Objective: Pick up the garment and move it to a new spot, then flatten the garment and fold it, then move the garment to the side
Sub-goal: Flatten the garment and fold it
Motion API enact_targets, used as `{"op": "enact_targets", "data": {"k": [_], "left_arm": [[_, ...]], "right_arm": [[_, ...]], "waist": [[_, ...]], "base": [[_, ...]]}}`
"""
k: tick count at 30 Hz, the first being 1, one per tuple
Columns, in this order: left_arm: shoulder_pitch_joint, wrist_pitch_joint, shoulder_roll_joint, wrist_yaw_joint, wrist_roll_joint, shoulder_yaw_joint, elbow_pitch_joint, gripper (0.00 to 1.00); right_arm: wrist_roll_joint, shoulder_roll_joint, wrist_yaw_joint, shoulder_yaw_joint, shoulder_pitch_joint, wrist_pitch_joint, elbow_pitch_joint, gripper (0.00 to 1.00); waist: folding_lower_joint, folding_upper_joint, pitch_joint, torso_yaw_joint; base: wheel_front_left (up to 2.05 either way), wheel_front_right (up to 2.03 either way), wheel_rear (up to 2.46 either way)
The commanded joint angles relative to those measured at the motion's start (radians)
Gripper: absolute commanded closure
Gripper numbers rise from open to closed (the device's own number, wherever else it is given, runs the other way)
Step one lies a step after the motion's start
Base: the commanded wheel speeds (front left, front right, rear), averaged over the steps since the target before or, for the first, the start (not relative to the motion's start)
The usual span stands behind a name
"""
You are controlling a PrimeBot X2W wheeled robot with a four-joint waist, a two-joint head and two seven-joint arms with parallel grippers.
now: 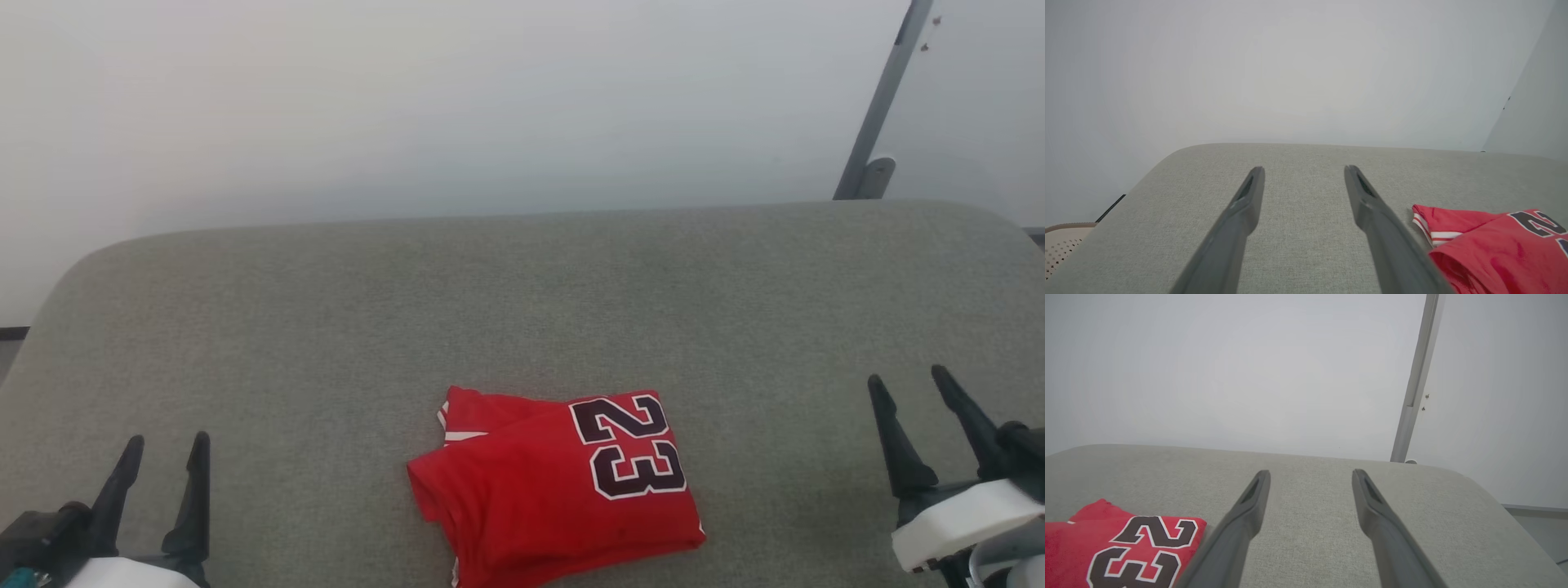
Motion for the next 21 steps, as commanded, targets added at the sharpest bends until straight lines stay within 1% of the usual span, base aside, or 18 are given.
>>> {"op": "enact_targets", "data": {"k": [1,7,16,21], "left_arm": [[-0.007,-0.004,-0.002,-0.007,0.005,0.005,0.001,0.0],[-0.011,-0.005,-0.02,-0.024,0.014,0.013,0.007,0.0],[-0.012,-0.005,-0.04,-0.05,0.028,0.025,0.017,0.0],[-0.015,-0.005,-0.048,-0.062,0.035,0.032,0.023,0.0]], "right_arm": [[-0.024,0.02,-0.001,-0.028,0.019,-0.006,-0.032,0.0],[-0.084,0.077,-0.001,-0.09,0.079,-0.006,-0.106,0.0],[-0.135,0.133,-0.001,-0.123,0.136,-0.006,-0.153,0.0],[-0.152,0.146,-0.001,-0.129,0.143,-0.006,-0.163,0.0]], "waist": [[0.0,-0.0001,0.003,-0.007],[0.0,-0.0001,0.005,-0.016],[0.0,-0.0001,0.002,-0.013],[0.0,-0.0001,0.001,-0.009]], "base": [[0.0,0.0,0.0],[0.0,0.0,0.0],[0.0,0.0,0.0],[0.0,0.0,0.0]]}}
